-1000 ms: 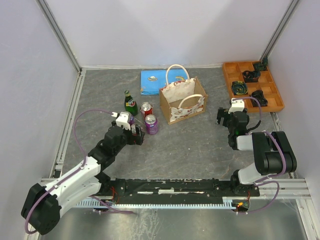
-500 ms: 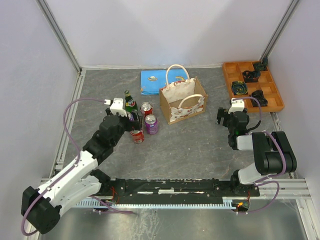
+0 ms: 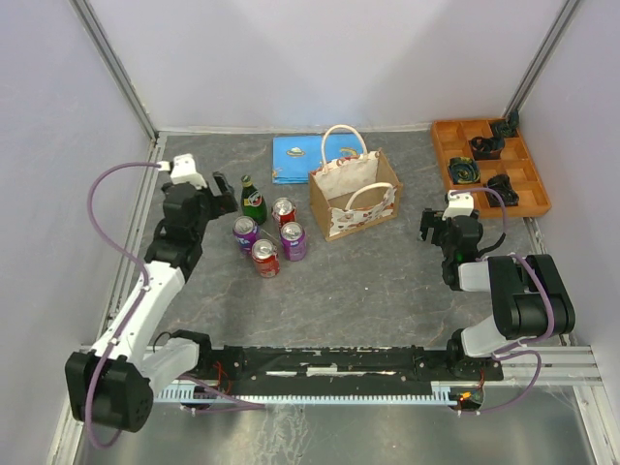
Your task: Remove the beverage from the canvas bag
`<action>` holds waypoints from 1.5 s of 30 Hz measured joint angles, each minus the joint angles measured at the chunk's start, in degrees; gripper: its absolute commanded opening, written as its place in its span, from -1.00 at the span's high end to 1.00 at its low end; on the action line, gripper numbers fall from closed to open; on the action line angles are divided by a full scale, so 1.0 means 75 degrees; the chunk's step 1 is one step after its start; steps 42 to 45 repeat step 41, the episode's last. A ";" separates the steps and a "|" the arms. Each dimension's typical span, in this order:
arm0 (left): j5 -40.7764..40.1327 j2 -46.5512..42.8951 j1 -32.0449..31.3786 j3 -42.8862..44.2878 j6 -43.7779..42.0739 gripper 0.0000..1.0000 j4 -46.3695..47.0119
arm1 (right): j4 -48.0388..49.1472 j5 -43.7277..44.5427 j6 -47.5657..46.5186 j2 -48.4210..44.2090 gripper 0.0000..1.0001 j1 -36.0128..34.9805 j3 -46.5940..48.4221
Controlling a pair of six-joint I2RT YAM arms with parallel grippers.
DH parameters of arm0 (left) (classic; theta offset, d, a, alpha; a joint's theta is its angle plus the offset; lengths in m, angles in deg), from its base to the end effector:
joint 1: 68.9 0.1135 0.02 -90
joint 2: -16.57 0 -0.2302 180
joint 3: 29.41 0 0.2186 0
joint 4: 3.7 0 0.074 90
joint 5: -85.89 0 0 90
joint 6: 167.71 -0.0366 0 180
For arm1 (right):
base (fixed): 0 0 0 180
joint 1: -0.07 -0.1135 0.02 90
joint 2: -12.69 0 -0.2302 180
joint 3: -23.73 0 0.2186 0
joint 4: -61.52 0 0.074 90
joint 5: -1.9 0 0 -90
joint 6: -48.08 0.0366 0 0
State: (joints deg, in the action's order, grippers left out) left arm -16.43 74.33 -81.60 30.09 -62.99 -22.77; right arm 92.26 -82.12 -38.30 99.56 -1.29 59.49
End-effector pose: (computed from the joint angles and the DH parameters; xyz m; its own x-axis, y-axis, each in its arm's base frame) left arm 0.2168 -0.0409 0.2822 -0.2851 -0.1902 -0.9394 -0.0583 0.9817 -0.1811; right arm 0.2482 0.0021 0.1348 -0.3426 0.0547 -0.9379 0.0959 0.9951 0.0230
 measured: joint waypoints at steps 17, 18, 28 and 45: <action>0.0723 0.1052 0.3579 0.0114 0.0152 -0.98 0.0402 | 0.0000 0.0000 0.0000 0.0000 -0.99 0.0000 0.0000; 0.0670 0.1052 0.3576 0.0117 0.0152 -0.99 0.0399 | 0.0000 0.0000 0.0000 0.0000 -0.99 0.0000 0.0000; 0.0044 0.0924 0.3576 0.0108 0.0382 -0.99 0.0321 | 0.0000 0.0000 0.0000 0.0000 -0.99 0.0000 0.0000; -0.0574 0.0373 0.3576 -0.0157 0.0408 -0.99 0.0239 | 0.0000 0.0000 0.0000 0.0000 -0.99 0.0000 0.0000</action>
